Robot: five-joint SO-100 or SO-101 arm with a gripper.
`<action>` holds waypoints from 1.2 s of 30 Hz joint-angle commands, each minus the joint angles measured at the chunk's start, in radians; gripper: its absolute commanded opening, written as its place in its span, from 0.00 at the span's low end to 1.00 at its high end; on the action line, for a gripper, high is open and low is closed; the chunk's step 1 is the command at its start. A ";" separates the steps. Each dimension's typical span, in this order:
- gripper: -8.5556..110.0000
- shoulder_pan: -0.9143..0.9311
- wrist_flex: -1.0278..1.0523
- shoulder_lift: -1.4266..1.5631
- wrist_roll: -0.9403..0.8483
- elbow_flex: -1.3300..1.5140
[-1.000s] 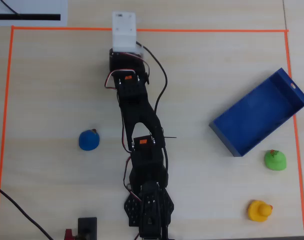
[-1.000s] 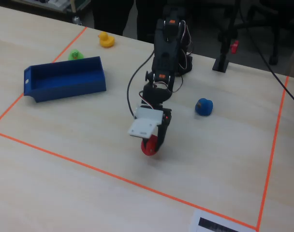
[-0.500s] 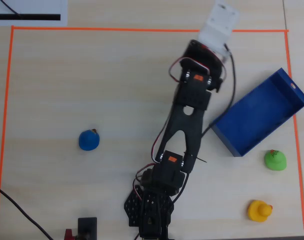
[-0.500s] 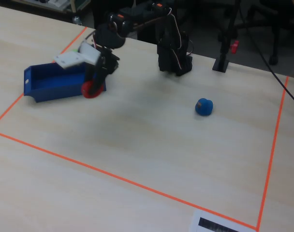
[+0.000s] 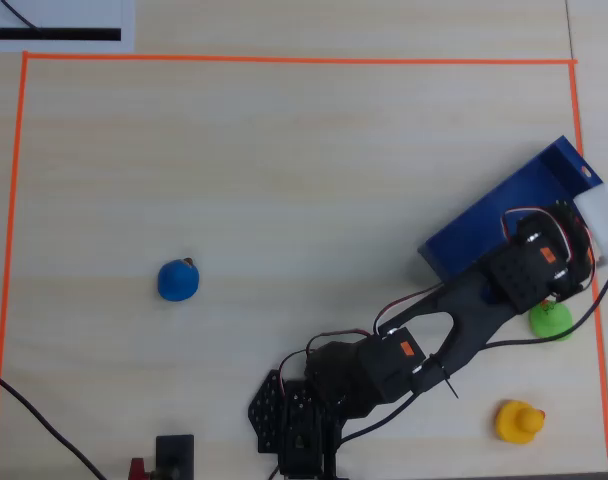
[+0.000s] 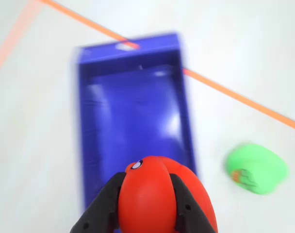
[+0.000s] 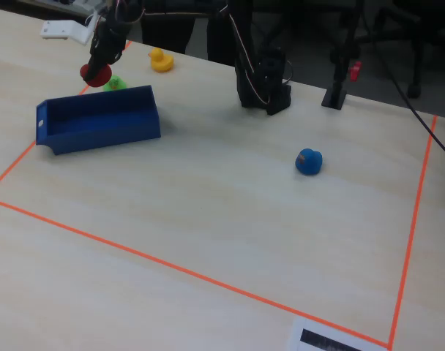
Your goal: Grasp red duck and put it into box.
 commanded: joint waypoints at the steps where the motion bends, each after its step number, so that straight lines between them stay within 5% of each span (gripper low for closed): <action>1: 0.07 0.020 -0.032 0.012 -0.008 0.023; 26: 0.07 -0.115 -0.302 -0.126 -0.040 0.152; 30: 0.19 -0.109 -0.318 -0.149 -0.034 0.158; 36: 0.20 -0.104 -0.347 -0.170 -0.035 0.150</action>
